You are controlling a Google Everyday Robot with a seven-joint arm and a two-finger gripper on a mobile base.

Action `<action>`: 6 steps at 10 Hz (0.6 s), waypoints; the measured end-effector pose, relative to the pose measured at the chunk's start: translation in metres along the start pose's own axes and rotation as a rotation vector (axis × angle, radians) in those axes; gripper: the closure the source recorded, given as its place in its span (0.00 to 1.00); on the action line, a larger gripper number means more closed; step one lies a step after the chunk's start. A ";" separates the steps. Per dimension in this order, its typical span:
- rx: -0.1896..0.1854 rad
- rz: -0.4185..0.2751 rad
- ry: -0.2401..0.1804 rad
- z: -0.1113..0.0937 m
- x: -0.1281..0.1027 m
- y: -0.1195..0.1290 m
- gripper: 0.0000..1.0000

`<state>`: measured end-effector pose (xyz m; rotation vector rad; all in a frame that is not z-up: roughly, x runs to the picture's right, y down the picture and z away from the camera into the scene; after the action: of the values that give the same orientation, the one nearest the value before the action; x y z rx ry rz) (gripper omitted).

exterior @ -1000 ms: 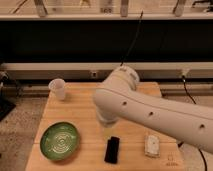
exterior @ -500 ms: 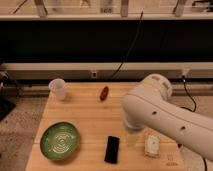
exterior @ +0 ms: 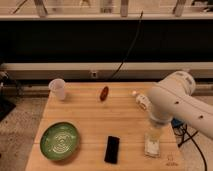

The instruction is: Move the arm in a circular motion

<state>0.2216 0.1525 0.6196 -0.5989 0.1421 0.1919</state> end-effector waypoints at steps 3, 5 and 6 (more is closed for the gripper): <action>-0.018 0.092 0.045 0.027 0.013 -0.058 0.20; -0.024 0.138 0.059 0.036 0.013 -0.099 0.20; -0.026 0.148 0.062 0.038 0.007 -0.117 0.20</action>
<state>0.2575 0.0805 0.7133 -0.6210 0.2447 0.3187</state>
